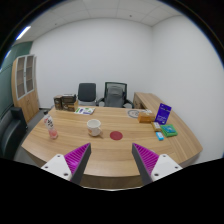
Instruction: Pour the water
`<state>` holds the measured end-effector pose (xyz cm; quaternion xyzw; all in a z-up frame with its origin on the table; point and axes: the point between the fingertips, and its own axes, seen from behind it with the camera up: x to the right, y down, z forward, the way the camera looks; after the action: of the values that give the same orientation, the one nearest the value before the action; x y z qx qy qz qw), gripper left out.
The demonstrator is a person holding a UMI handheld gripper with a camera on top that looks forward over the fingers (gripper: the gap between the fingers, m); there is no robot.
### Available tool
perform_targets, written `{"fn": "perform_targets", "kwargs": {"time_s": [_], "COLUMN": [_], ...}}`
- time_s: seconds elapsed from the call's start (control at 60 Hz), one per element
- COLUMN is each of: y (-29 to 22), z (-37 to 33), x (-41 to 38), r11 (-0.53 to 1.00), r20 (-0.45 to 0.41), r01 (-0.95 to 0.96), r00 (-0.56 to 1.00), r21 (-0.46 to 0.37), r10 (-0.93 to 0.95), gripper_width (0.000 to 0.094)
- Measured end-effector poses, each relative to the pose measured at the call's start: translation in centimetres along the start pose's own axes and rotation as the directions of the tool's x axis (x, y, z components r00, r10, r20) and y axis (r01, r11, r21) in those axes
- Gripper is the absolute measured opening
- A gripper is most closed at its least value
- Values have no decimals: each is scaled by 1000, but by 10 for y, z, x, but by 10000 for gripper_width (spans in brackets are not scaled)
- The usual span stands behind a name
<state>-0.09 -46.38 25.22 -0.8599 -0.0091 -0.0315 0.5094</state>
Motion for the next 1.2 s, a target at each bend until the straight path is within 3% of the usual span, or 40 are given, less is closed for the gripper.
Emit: {"fn": "perform_targets", "kwargs": {"time_s": [0.233, 0.483, 0.867, 1.1, 1.2], "y": [30, 73, 39, 14, 10], "z": [17, 48, 178, 281, 304], "x": [-36, -148, -379, -410, -413], "r11": [998, 995, 997, 992, 990], "r20": [35, 129, 231, 133, 101], "r01": [23, 34, -77, -73, -52], "r00": [999, 991, 970, 989, 994], "r21": [-55, -99, 18, 106, 128], "r10": [-21, -21, 71, 59, 39], "gripper_width": [855, 855, 858, 825, 712]}}
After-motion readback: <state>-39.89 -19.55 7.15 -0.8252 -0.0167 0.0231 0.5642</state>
